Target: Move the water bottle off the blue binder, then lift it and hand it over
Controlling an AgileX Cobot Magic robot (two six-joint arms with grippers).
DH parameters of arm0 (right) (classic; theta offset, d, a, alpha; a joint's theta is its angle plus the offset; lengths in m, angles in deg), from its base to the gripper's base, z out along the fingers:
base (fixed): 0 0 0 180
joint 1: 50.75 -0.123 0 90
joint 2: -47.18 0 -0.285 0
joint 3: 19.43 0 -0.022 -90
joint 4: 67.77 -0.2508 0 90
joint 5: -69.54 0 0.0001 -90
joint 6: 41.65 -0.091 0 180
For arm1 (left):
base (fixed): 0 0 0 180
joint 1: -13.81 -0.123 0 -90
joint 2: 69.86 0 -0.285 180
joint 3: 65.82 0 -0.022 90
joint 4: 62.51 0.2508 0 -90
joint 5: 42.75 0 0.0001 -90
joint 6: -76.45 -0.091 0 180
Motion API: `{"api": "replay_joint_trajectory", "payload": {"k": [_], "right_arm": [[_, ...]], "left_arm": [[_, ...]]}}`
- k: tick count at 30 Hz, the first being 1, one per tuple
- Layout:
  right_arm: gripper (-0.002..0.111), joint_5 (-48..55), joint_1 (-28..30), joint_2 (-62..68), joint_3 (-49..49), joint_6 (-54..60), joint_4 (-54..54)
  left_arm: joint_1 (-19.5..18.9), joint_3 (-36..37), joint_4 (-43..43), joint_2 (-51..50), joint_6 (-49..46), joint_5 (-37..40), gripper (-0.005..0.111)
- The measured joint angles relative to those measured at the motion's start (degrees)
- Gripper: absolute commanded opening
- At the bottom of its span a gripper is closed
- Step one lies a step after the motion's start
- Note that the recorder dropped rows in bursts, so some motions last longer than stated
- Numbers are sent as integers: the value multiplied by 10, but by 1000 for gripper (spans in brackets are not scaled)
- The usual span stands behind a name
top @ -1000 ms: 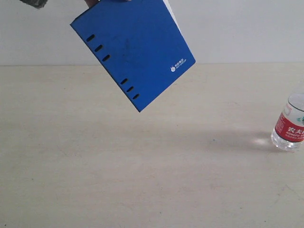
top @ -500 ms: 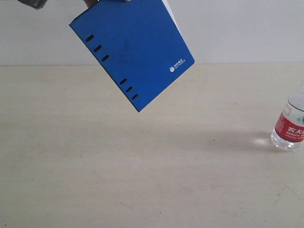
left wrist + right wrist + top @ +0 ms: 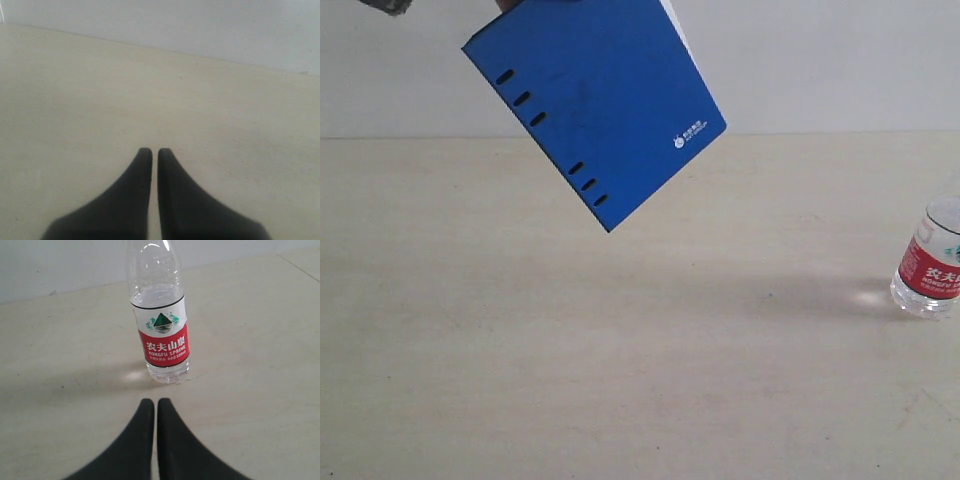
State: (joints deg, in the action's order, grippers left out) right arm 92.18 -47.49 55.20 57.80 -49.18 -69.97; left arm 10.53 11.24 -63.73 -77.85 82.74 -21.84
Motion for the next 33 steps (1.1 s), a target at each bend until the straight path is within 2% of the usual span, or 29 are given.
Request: {"api": "replay_joint_trajectory", "payload": {"k": [33], "right_arm": [[0,1,0,0,0,0,0]], "left_arm": [[0,0,12,0,0,0,4]]}}
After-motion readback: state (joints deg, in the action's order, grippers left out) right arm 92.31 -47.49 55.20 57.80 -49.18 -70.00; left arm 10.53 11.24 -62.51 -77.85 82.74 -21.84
